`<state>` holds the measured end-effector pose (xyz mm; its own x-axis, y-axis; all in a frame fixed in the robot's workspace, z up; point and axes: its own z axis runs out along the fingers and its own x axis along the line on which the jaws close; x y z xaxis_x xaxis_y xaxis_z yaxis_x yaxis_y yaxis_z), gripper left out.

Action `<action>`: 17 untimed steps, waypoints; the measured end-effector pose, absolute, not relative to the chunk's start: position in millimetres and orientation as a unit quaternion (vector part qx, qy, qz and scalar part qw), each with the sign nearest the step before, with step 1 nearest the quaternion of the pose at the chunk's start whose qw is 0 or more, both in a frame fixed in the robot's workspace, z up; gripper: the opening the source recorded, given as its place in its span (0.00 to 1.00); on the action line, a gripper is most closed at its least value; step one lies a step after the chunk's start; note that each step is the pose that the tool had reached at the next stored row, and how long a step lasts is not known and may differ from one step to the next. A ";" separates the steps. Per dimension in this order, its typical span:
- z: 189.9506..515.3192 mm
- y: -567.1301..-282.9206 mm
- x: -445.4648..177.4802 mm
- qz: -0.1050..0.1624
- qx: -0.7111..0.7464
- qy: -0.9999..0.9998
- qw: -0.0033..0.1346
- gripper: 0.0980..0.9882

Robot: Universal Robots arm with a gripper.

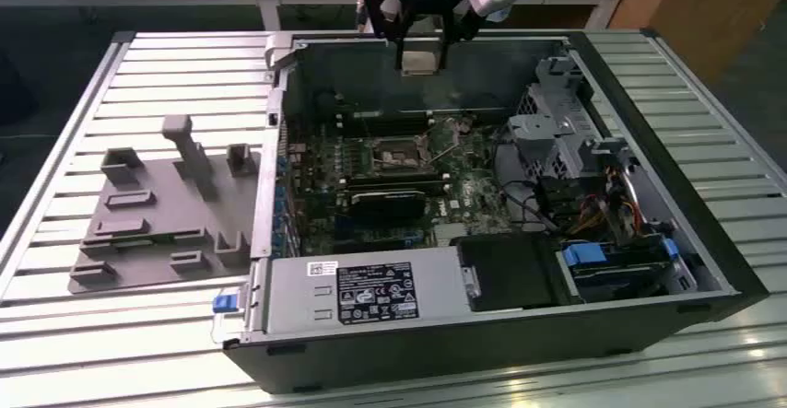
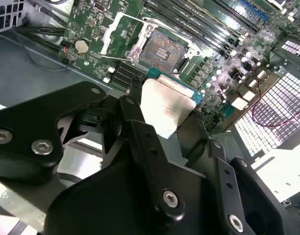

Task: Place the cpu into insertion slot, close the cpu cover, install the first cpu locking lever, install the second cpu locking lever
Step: 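Place the cpu into insertion slot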

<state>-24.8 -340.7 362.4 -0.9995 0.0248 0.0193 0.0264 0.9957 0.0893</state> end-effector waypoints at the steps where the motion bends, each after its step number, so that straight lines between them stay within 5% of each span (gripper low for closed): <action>1: 362.4 -340.7 -24.8 -0.045 -0.013 -0.999 0.009 0.49; 17: 354.8 -340.7 -24.9 -0.045 -0.013 -0.999 0.009 0.49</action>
